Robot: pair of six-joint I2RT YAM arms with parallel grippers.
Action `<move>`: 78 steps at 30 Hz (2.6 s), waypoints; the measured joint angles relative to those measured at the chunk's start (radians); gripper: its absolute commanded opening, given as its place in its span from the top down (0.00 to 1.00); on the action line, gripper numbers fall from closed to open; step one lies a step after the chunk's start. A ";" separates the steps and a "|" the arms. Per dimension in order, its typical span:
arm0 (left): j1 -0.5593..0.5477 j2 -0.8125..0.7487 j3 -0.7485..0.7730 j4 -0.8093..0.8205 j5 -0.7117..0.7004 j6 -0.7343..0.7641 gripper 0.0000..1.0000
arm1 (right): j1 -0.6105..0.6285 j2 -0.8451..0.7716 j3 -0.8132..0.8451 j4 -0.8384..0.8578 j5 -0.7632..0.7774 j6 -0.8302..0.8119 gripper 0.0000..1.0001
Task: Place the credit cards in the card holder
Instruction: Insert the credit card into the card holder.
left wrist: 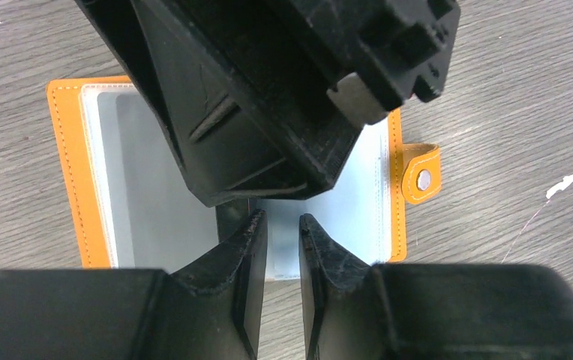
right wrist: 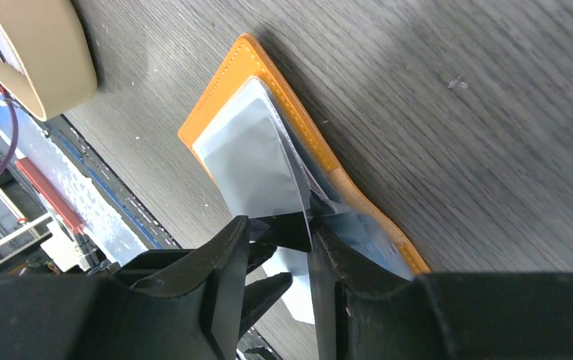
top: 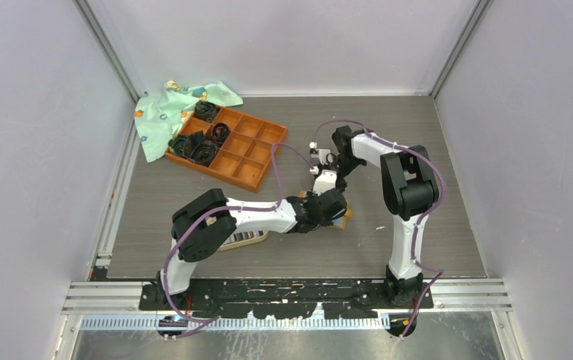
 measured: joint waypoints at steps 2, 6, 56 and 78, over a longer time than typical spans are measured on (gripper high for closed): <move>0.001 -0.002 -0.003 0.004 0.000 0.003 0.76 | 0.000 -0.006 0.000 0.001 0.009 -0.003 0.59; 0.001 -0.017 -0.027 0.024 0.005 0.024 0.75 | -0.002 -0.015 -0.002 0.002 0.016 -0.015 0.59; 0.208 -0.146 -0.080 -0.076 0.110 0.078 0.75 | -0.106 -0.016 -0.070 0.050 -0.048 0.101 0.87; 0.265 -0.077 -0.095 -0.075 0.198 0.048 0.76 | -0.066 -0.001 -0.074 0.106 -0.044 0.160 0.84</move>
